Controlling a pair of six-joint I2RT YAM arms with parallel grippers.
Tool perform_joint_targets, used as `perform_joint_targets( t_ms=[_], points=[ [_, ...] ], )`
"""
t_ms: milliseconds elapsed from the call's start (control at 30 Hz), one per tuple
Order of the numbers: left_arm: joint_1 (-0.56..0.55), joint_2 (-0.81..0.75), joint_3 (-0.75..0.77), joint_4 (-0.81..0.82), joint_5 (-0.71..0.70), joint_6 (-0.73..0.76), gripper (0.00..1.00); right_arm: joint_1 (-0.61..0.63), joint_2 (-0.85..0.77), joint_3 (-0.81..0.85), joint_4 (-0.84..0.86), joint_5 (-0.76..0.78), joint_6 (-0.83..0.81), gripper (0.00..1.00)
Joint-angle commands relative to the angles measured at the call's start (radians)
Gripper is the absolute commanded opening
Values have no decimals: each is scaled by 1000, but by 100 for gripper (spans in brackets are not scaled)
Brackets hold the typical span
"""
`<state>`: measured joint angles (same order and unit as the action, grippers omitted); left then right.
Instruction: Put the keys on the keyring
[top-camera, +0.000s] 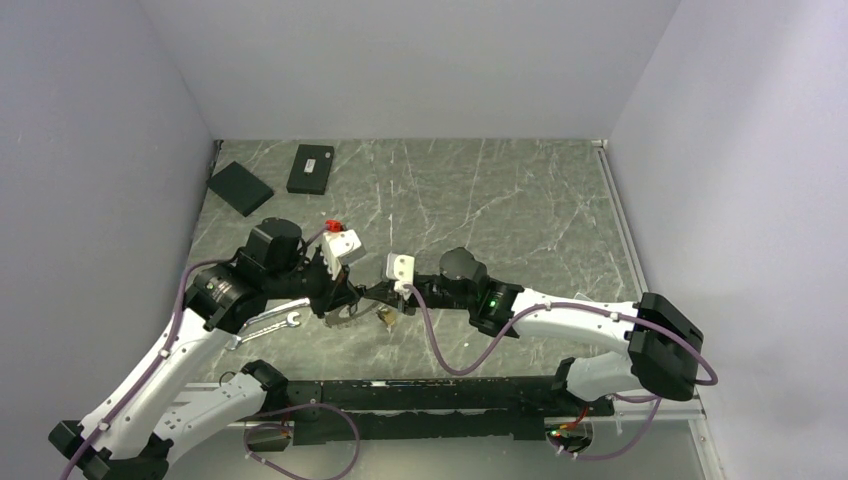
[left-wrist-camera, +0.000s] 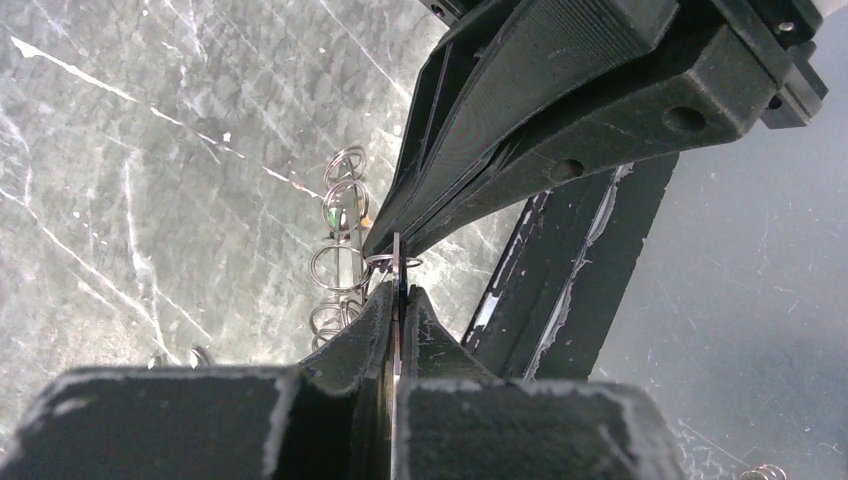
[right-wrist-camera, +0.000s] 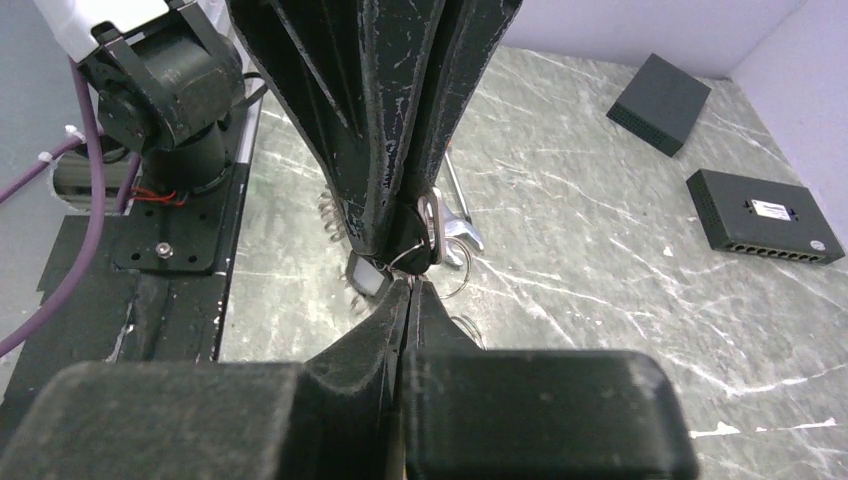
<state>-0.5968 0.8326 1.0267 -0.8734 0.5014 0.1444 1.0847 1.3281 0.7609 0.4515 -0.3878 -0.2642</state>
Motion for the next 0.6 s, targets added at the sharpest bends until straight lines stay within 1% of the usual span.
perform_joint_targets(
  t_ms=[0,333,567],
  points=[
    [2,-26,7,71,42,10,0,0,-12,31,58,-21,-1,0],
    [2,-84,34,22,-58,-11,0,-15,-83,-30,95,60,54,0],
    [2,-115,23,-5,-78,-25,0,-39,-123,-49,97,43,82,0]
  ],
)
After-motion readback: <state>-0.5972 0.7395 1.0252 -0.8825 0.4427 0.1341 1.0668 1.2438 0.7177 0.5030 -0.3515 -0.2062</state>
